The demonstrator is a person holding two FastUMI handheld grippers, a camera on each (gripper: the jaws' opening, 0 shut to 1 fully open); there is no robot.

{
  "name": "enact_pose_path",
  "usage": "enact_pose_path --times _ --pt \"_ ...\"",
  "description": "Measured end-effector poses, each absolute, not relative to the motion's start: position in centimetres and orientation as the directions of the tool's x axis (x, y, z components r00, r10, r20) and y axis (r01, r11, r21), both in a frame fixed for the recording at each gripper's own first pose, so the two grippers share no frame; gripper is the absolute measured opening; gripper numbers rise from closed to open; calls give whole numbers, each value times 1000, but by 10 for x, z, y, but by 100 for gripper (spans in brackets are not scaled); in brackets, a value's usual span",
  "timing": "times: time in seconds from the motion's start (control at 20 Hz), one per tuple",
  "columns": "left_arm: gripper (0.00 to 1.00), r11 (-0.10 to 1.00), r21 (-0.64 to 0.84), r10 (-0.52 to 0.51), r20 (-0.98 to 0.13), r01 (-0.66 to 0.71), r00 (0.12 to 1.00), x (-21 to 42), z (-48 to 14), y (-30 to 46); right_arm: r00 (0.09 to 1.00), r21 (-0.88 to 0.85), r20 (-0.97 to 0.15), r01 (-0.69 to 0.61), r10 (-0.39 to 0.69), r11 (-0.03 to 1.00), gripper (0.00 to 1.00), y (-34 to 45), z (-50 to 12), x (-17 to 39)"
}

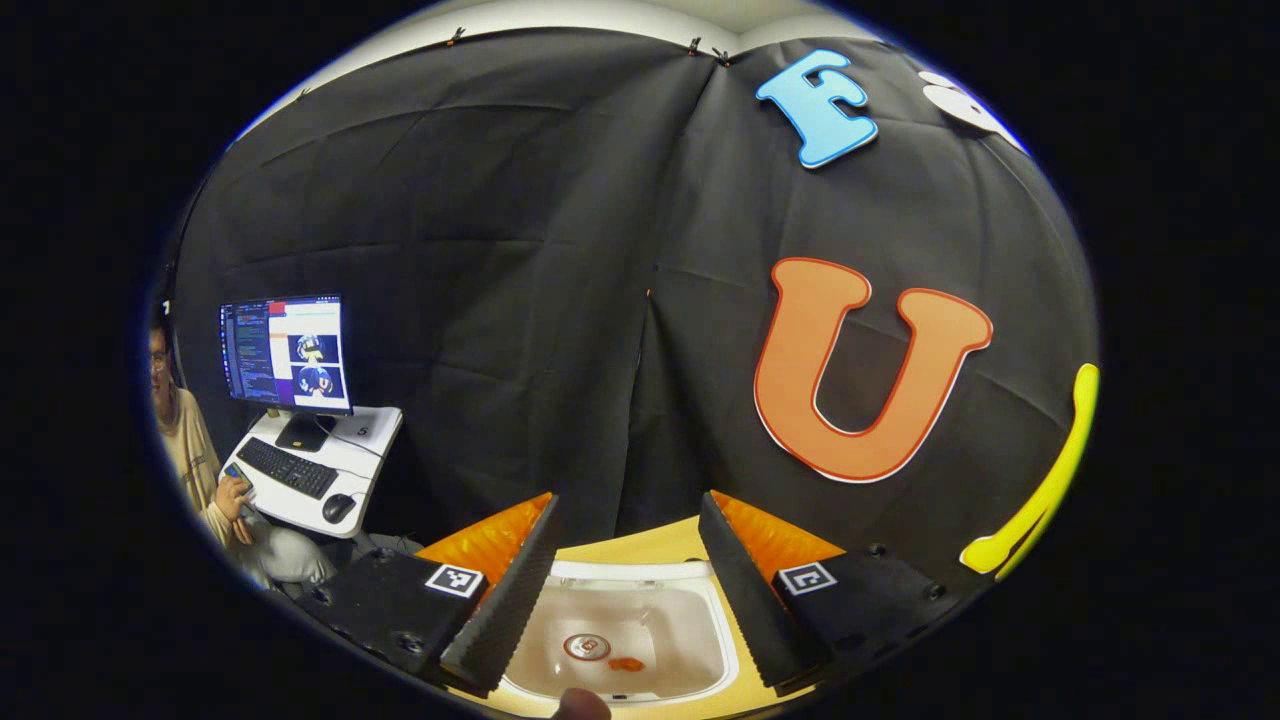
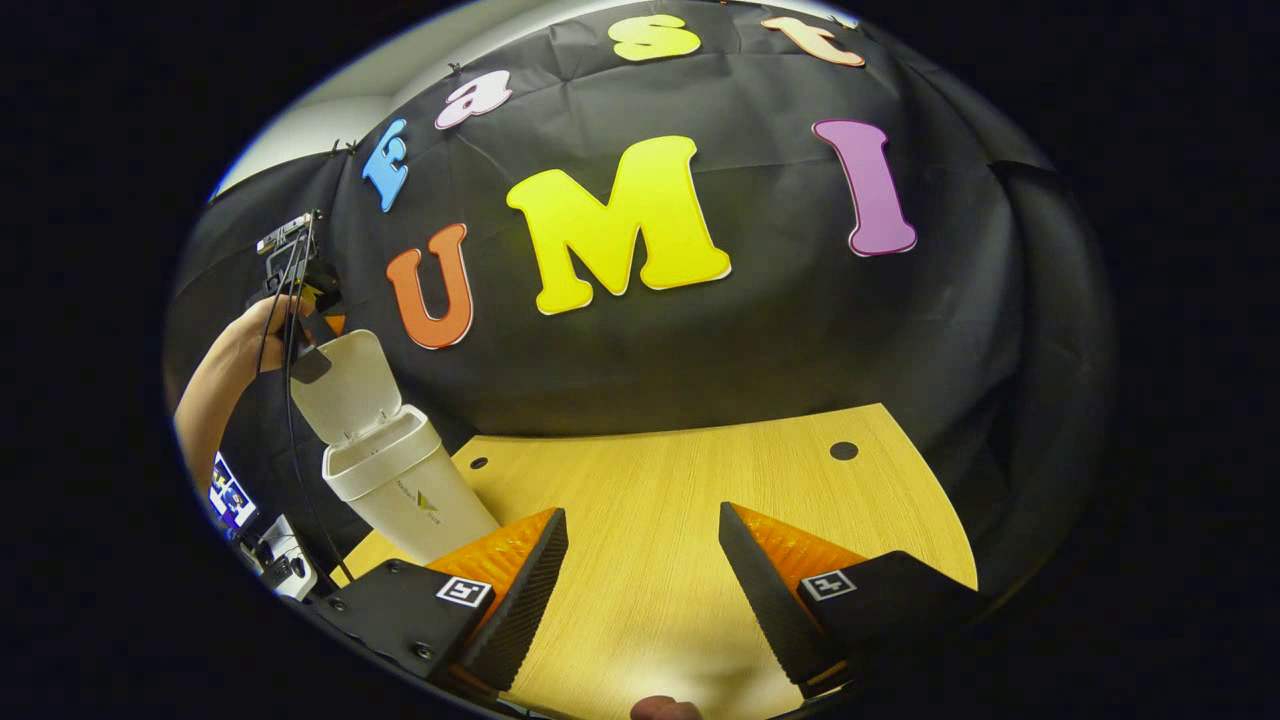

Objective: Press the lid of the desktop garbage bin to open it, pick up the crumpled paper on the desktop and throw it into the bin, then pick up the pop can on the desktop and drop it into the bin, and finally close the garbage bin lid.

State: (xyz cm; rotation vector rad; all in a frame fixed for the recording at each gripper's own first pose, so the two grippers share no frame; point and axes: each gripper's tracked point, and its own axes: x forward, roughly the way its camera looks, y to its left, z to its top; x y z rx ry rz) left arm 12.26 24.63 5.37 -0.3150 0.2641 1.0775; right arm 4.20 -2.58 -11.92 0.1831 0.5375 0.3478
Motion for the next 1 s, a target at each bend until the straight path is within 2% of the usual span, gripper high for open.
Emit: enact_pose_path --times 0.35,0.5,1.0 --pt "90 456 -131 787 -402 -880 468 98 13 192 794 248 -477 -289 376 925 96 -42 -124 29" --pt "89 468 -89 784 -418 -879 459 92 -9 181 787 252 -485 -292 381 923 96 -43 -127 24" --pt "92 491 -77 744 -481 -868 464 85 -68 160 791 225 -480 -306 379 925 96 -46 -126 20"
